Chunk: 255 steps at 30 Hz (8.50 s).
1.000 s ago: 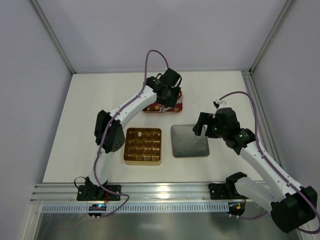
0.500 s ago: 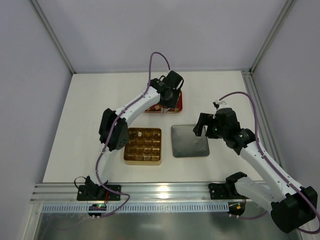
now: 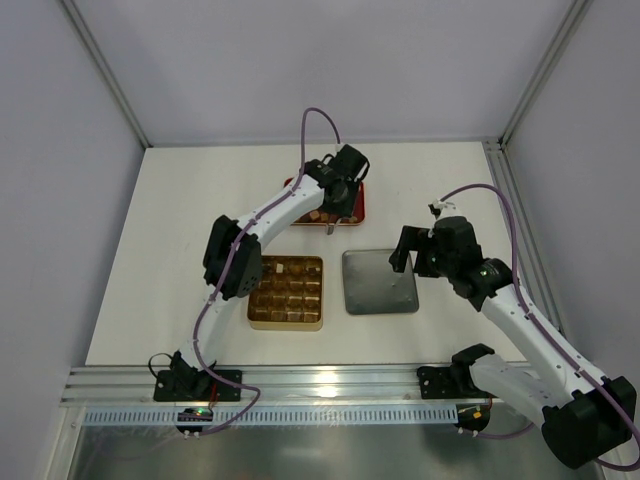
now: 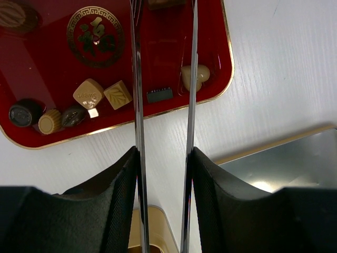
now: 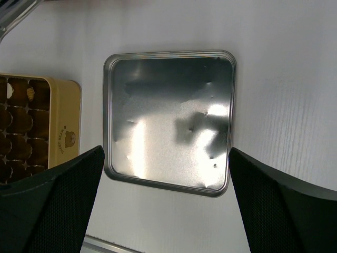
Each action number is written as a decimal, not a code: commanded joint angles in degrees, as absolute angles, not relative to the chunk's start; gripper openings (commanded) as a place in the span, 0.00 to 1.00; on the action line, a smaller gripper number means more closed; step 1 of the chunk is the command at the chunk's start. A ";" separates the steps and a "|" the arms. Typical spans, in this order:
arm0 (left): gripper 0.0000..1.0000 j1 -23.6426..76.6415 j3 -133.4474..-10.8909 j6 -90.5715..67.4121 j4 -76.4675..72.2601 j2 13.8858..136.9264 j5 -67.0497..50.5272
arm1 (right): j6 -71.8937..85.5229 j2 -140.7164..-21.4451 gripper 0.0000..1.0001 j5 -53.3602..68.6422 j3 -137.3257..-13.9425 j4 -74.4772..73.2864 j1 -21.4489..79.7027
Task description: Pack the chocolate
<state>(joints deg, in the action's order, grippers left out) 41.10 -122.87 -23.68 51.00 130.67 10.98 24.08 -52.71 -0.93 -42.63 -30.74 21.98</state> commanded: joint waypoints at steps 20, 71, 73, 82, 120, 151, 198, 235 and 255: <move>0.34 40.69 -127.09 -23.12 51.68 125.86 12.83 | 23.55 -51.68 1.00 -2.02 -43.42 -30.32 21.71; 0.33 40.78 -71.38 -32.69 65.30 59.60 9.93 | 27.51 -63.63 1.00 4.13 -42.01 -18.19 21.97; 0.33 40.87 -69.26 -33.22 66.79 56.87 9.58 | 27.69 -63.46 1.00 3.87 -41.75 -18.19 22.06; 0.33 40.78 -61.00 -36.12 67.86 50.19 8.97 | 28.56 -62.75 1.00 3.16 -40.69 -18.46 22.67; 0.49 40.87 -68.98 -35.07 61.88 57.03 10.28 | 27.86 -62.67 1.00 3.78 -41.22 -18.63 22.76; 0.41 36.04 -100.81 -23.20 51.50 105.73 0.88 | 26.37 -56.07 1.00 1.93 -40.61 -23.73 22.68; 0.27 36.04 -108.45 -22.15 54.05 112.94 3.51 | 25.75 -55.46 1.00 1.23 -40.08 -24.08 22.15; 0.26 36.30 -83.42 -25.84 63.27 73.85 2.64 | 26.02 -63.19 1.00 1.06 -43.85 -20.22 22.06; 0.29 37.09 -60.56 -31.38 63.54 54.05 0.18 | 26.46 -64.25 1.00 0.26 -43.95 -21.71 21.97</move>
